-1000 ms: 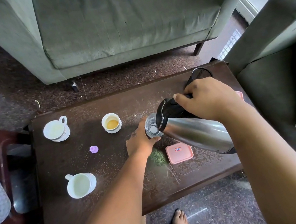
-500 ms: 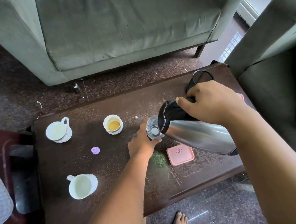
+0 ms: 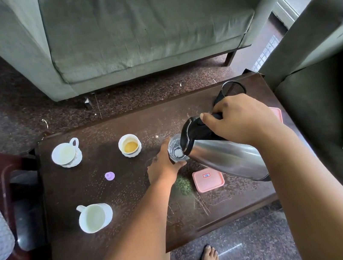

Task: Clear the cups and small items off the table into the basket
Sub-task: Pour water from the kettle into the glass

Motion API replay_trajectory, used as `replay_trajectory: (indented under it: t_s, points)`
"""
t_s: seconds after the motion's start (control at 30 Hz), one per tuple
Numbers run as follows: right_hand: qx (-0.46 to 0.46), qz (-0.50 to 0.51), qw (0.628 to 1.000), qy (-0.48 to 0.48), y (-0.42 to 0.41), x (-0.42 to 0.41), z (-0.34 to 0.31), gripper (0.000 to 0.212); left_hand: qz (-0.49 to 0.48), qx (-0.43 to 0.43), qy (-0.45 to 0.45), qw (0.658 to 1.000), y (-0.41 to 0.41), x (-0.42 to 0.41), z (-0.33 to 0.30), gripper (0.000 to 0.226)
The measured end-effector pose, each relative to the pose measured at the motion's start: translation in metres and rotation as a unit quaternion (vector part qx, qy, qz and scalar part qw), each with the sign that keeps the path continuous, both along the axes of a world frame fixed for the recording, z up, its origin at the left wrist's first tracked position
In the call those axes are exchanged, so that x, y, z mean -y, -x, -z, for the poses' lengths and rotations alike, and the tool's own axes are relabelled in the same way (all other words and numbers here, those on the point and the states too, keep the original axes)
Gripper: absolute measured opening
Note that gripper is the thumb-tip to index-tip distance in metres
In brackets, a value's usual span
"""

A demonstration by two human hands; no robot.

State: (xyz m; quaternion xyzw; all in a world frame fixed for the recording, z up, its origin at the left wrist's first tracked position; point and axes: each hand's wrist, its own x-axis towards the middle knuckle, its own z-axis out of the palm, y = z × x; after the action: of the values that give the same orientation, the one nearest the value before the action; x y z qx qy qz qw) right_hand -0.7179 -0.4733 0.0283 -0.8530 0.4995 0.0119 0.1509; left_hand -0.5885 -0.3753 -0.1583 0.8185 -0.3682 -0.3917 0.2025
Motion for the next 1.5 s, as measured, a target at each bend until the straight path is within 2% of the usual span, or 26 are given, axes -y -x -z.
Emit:
replay_trajectory:
  t_s: [1.5]
  points:
    - [0.009,0.003,1.000,0.019,0.007,-0.001,0.000,0.046,0.009,0.013,0.006,1.000,0.001,0.000,0.011,0.078]
